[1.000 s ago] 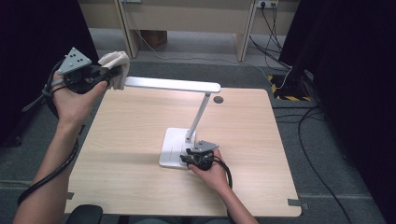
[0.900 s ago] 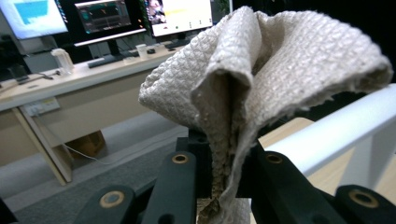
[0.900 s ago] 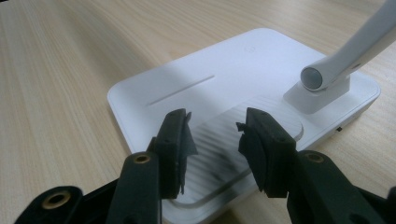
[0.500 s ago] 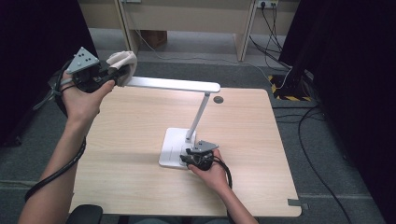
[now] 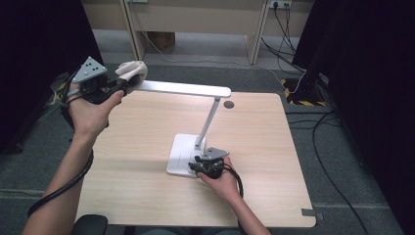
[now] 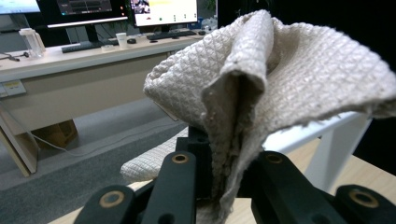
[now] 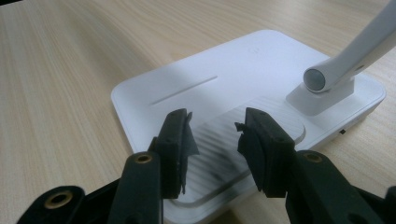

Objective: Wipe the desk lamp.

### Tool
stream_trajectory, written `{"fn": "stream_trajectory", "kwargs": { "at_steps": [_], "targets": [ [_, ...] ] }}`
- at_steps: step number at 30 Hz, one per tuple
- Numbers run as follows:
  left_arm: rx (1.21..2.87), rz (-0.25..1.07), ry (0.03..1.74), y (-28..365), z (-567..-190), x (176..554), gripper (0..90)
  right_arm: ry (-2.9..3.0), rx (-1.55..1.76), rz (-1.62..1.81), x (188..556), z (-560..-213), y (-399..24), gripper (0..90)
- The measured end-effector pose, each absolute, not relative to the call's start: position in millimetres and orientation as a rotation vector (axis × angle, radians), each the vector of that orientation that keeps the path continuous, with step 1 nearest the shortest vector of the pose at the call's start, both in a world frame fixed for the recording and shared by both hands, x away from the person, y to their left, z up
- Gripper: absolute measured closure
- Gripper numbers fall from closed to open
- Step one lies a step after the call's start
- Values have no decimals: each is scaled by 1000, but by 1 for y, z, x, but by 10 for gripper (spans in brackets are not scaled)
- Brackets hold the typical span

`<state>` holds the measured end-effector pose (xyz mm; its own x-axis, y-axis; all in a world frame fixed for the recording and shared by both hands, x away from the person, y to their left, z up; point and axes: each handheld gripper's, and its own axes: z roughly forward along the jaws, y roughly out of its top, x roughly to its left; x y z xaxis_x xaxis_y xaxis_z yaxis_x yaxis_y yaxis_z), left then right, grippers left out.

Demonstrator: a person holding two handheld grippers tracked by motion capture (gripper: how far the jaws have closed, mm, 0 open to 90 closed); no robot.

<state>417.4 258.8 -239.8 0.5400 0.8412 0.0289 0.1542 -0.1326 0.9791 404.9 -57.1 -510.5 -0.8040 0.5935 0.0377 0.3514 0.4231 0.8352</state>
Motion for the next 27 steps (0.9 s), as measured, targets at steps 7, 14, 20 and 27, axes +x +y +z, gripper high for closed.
{"fn": "stream_trajectory", "kwargs": {
  "at_steps": [7, 14, 20, 27],
  "targets": [
    [1639, 812, 847, 260, -238, 423, 813, 2416, 823, 1320, 405, -510, -57, 607],
    [1645, 743, 869, 250, -247, 433, 804, 2419, 824, 1328, 406, -510, -57, 613],
    [1677, 801, 826, 244, -249, 436, 800, 2419, 825, 1334, 405, -511, -57, 613],
    [1664, 769, 837, 243, -251, 436, 806, 2420, 824, 1334, 405, -511, -57, 615]
  ]
}}
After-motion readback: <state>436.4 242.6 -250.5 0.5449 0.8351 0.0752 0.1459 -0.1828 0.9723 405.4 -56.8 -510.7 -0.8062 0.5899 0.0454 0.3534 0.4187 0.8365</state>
